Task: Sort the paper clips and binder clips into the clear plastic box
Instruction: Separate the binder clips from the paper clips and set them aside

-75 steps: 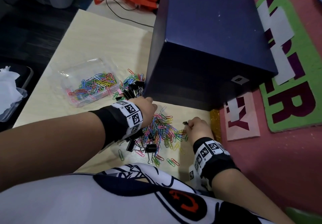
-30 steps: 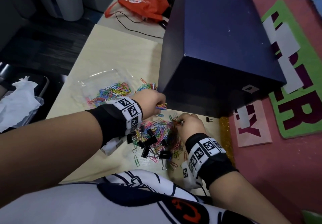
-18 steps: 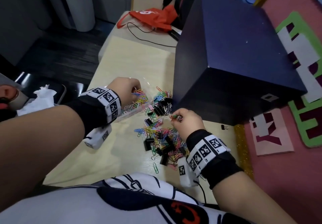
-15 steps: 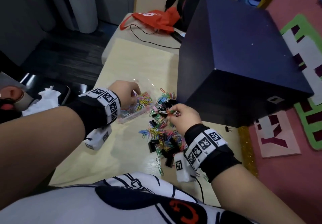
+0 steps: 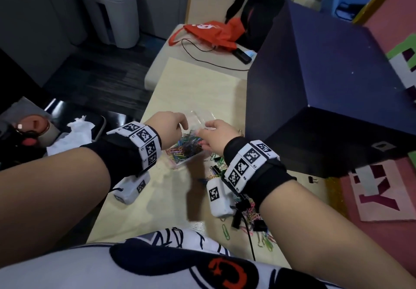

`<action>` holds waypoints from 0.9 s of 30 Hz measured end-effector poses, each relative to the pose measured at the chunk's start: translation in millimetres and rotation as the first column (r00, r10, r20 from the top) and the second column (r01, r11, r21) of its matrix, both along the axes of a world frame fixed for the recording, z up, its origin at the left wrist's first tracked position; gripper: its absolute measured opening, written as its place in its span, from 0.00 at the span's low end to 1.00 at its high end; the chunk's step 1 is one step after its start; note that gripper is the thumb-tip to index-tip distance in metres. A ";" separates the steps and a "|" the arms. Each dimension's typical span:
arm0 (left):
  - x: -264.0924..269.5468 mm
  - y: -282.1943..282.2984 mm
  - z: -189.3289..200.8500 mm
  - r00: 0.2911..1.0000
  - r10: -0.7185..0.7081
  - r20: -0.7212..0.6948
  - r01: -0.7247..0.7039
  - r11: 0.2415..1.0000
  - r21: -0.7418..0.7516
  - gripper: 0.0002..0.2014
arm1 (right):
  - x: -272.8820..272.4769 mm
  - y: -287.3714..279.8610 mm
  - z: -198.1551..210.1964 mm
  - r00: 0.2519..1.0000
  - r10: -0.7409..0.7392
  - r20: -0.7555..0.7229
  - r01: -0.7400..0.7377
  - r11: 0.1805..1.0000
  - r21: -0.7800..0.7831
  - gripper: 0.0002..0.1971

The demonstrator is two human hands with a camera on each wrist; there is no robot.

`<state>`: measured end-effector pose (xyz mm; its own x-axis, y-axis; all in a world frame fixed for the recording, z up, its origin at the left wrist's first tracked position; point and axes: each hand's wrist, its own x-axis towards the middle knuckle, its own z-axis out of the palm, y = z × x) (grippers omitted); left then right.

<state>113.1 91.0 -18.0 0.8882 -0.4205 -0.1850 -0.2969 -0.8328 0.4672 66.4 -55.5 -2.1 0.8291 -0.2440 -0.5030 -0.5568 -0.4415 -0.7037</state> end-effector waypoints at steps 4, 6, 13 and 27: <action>-3.6 -6.6 0.1 0.995 -0.100 -0.025 0.101 0.994 0.052 0.12 | -10.8 -16.9 5.5 1.000 -0.018 0.000 0.018 1.000 0.006 0.13; -6.7 -12.5 0.2 0.989 -0.140 -0.039 0.143 0.987 0.075 0.13 | -26.9 -32.6 7.1 1.000 0.024 0.006 -0.023 0.988 -0.150 0.03; -44.2 -55.3 3.7 0.891 -0.454 -0.001 0.450 0.884 0.124 0.13 | -98.5 -88.2 8.4 0.938 0.102 -0.331 -0.275 0.799 -0.535 0.10; -114.4 -107.3 -9.6 0.673 -0.728 -0.127 0.697 0.568 0.437 0.21 | -173.8 -110.2 -25.3 0.875 0.229 -0.427 -0.425 0.784 -0.451 0.22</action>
